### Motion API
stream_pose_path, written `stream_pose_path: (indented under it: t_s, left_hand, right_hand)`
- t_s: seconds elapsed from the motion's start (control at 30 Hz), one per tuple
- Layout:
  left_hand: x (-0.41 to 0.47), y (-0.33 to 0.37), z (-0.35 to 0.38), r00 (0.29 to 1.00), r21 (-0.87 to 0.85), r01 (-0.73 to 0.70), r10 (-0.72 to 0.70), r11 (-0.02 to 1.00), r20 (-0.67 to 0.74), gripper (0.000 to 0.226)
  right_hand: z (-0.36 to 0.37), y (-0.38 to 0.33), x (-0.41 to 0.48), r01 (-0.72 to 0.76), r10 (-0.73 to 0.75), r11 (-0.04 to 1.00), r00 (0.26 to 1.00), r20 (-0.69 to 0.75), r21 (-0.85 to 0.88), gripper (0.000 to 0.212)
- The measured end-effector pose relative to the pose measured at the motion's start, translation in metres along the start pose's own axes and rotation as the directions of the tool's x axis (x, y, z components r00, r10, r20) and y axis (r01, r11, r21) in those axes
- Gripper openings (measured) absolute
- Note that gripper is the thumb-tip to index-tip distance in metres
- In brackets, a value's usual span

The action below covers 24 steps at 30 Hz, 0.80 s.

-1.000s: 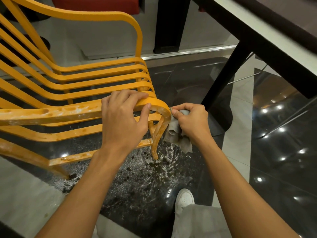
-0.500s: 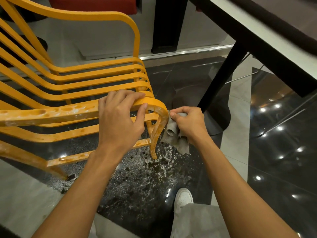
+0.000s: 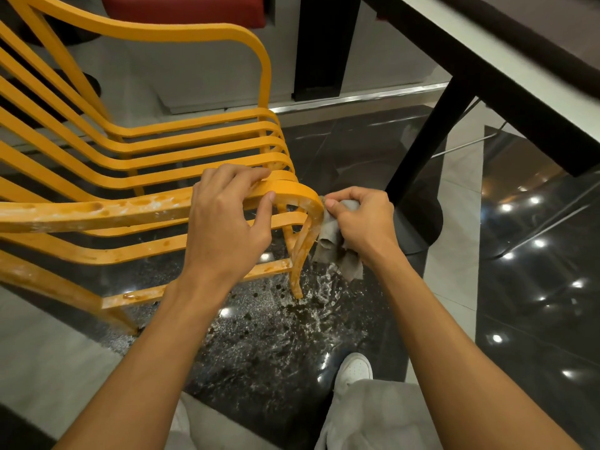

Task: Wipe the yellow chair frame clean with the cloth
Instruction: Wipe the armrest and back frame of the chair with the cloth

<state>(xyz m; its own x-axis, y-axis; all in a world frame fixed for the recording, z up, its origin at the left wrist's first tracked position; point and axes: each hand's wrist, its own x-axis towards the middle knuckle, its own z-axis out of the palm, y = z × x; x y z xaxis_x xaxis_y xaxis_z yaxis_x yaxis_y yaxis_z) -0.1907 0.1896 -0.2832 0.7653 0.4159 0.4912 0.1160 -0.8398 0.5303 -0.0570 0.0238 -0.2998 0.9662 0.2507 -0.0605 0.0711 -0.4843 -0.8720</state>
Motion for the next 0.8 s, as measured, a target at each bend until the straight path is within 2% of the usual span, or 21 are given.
stream_pose_path:
  t_s: [0.17, 0.33, 0.5, 0.6, 0.7, 0.8]
  left_hand:
    - [0.0, -0.009, -0.024, 1.0, 0.091, 0.021, -0.022, 0.996, 0.007, 0.039]
    - [-0.008, -0.022, -0.05, 0.999, 0.197, 0.046, -0.05, 0.979, 0.013, 0.043]
    - [-0.017, -0.038, -0.071, 0.999, 0.274, 0.038, -0.04, 0.961, 0.0, 0.044]
    - [-0.024, -0.051, -0.08, 0.999, 0.292, 0.052, -0.05, 0.955, -0.015, 0.045]
    - [-0.028, -0.058, -0.084, 0.998, 0.296, 0.054, -0.048, 0.954, -0.029, 0.044]
    - [-0.028, -0.062, -0.083, 0.998, 0.287, 0.044, -0.033, 0.957, -0.044, 0.042]
  right_hand:
    - [-0.003, -0.03, -0.016, 0.368, -0.367, 0.926, 0.93, 0.024, -0.08, 0.008]
    - [0.015, -0.054, -0.022, 0.563, -0.554, 0.818, 0.826, 0.103, -0.113, 0.009]
    - [0.031, -0.073, -0.033, 0.646, -0.626, 0.709, 0.761, 0.17, -0.284, 0.012]
    - [0.03, -0.074, -0.033, 0.684, -0.644, 0.676, 0.729, 0.233, -0.274, 0.01]
    - [0.024, -0.076, -0.028, 0.648, -0.603, 0.719, 0.761, 0.24, -0.251, 0.008]
    - [0.035, -0.082, -0.03, 0.62, -0.59, 0.722, 0.784, 0.196, -0.307, 0.009]
